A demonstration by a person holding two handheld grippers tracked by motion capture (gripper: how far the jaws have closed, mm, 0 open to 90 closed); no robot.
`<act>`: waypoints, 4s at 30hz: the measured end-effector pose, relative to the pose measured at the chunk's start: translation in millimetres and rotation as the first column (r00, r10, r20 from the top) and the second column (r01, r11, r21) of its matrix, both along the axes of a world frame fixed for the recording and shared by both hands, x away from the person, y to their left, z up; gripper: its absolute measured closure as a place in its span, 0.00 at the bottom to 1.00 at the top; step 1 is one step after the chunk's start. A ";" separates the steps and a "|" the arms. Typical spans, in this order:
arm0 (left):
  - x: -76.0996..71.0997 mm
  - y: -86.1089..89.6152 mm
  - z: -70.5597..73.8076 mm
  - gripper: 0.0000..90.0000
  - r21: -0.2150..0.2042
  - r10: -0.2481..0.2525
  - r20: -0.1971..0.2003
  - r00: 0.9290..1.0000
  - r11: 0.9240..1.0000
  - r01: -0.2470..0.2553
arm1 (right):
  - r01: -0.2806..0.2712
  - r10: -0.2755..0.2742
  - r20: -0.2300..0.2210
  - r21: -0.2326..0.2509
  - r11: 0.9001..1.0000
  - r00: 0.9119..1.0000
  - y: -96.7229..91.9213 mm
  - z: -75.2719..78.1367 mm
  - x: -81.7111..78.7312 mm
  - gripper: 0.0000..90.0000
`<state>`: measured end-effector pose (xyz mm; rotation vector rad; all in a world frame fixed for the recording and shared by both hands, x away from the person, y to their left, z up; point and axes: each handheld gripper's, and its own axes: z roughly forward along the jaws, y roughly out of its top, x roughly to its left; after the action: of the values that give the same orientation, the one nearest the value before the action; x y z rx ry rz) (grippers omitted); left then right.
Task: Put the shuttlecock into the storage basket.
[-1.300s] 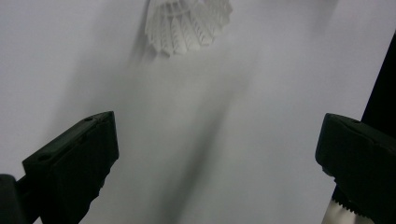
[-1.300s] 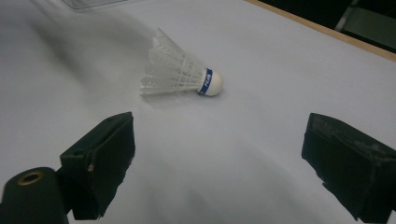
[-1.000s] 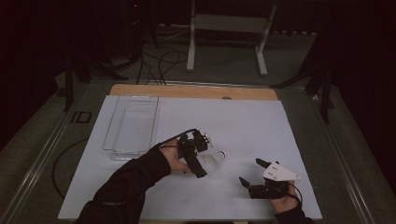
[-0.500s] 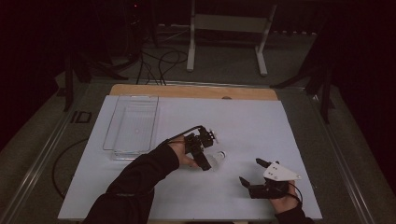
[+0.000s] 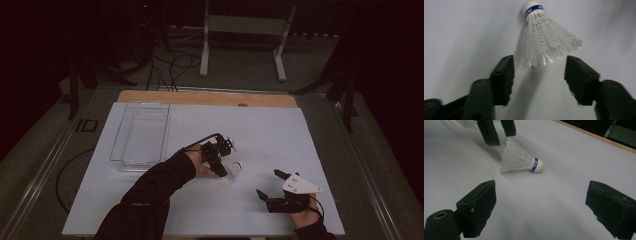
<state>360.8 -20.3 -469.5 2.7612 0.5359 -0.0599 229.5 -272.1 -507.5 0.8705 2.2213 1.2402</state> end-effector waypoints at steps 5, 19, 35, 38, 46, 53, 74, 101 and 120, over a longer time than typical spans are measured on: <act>4.0 -3.4 -8.0 0.57 -0.001 0.016 -0.004 1.000 1.000 -0.016 | -0.001 0.001 -0.003 0.000 1.000 1.000 0.5 -0.2 0.0 0.11; 6.4 -11.7 -19.6 0.75 0.019 -0.006 0.006 1.000 1.000 0.006 | -0.005 0.005 -0.004 -0.003 1.000 1.000 0.4 -0.2 0.3 0.11; 5.2 -15.5 -22.5 1.00 0.036 -0.019 0.002 1.000 0.999 0.019 | -0.003 0.003 -0.006 -0.003 1.000 1.000 0.3 -0.7 0.8 0.11; 4.2 -16.3 -20.2 1.00 0.042 -0.025 0.000 1.000 0.999 0.025 | -0.001 0.001 -0.007 -0.004 1.000 1.000 0.8 -0.7 0.5 0.11; 0.1 -13.7 -5.1 1.00 0.021 -0.039 0.018 0.999 0.999 0.039 | 0.000 0.000 -0.002 -0.005 1.000 1.000 0.9 -0.4 0.7 0.11; -3.5 -7.7 10.0 1.00 0.019 -0.070 0.056 0.996 0.997 0.069 | 0.004 -0.004 -0.006 -0.003 1.000 1.000 1.0 -1.2 1.3 0.11; -5.3 12.0 33.9 1.00 -0.005 -0.053 0.072 0.996 0.999 0.054 | -0.001 0.001 -0.009 -0.010 1.000 1.000 2.5 -1.3 1.8 0.11; -4.5 58.6 72.3 1.00 -0.023 0.045 0.115 0.992 0.999 -0.043 | -0.003 0.003 -0.011 -0.018 1.000 1.000 4.0 -1.6 1.9 0.11; 5.3 112.3 98.0 1.00 -0.035 0.179 0.166 0.970 0.984 -0.176 | -0.007 0.007 -0.002 -0.011 1.000 1.000 5.3 -0.7 0.7 0.11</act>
<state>366.2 92.0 -371.5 2.6545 0.7284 0.2072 230.2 -266.8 -508.1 0.8612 2.2321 1.2299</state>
